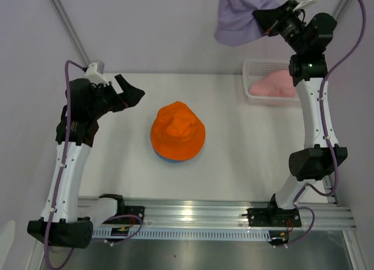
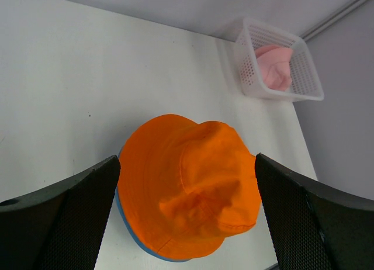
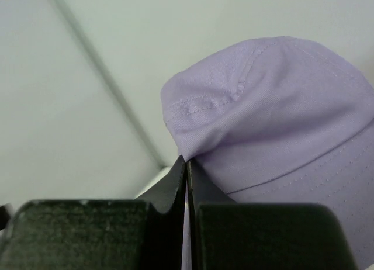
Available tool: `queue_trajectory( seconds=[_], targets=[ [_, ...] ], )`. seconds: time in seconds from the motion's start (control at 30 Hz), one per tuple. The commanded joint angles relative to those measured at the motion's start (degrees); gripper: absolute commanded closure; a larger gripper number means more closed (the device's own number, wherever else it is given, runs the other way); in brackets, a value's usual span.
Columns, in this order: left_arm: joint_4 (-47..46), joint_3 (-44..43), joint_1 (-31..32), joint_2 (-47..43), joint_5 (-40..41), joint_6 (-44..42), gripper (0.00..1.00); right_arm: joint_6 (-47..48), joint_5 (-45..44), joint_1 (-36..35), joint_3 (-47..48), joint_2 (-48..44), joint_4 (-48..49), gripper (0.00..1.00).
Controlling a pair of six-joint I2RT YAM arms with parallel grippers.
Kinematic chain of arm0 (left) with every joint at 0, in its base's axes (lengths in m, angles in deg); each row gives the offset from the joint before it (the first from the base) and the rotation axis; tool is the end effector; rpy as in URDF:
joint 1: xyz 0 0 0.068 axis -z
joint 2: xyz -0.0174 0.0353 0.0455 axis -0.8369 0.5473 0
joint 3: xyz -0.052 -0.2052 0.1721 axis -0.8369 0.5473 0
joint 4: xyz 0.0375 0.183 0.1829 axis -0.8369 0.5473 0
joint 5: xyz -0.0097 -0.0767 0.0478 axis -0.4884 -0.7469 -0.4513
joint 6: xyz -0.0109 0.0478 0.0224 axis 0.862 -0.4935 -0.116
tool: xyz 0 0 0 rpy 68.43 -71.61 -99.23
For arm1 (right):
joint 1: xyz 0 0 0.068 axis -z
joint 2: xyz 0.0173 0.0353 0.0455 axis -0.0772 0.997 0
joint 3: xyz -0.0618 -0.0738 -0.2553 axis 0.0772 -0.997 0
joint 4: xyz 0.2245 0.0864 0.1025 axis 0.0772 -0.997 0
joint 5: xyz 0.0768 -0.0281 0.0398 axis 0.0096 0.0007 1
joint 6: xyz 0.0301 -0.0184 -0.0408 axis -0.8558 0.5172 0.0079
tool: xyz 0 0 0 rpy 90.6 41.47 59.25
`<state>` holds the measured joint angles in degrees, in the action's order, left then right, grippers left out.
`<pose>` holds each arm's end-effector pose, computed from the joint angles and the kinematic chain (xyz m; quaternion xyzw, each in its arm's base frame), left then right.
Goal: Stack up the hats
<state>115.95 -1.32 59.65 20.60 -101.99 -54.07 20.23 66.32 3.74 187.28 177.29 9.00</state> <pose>0.2187 -0.0227 0.4263 -0.0643 0.8029 -0.2767 0.5240 0.3833 0.0228 0.5457 -0.0727 0.5990 0.3479 0.7176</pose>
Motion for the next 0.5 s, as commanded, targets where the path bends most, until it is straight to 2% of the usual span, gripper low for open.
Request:
queue_trajectory(
  seconds=[0.0, 0.23, 0.47],
  targets=[
    [-1.80, 0.65, -0.46, -2.67, -2.95, 1.42, 0.01, -9.07, 10.64, -5.28, -7.13, 0.95, 11.26, 1.00],
    [0.92, 2.14, -0.46, -6.35, -1.37, 0.63, 0.00, -4.36, 13.29, -19.94, -7.67, 1.91, 10.23, 1.00],
    [3.21, 6.45, -0.63, -12.25, 1.09, -0.77, 0.01, 1.63, 14.35, -29.36, -9.51, 2.00, 5.38, 1.00]
  ],
)
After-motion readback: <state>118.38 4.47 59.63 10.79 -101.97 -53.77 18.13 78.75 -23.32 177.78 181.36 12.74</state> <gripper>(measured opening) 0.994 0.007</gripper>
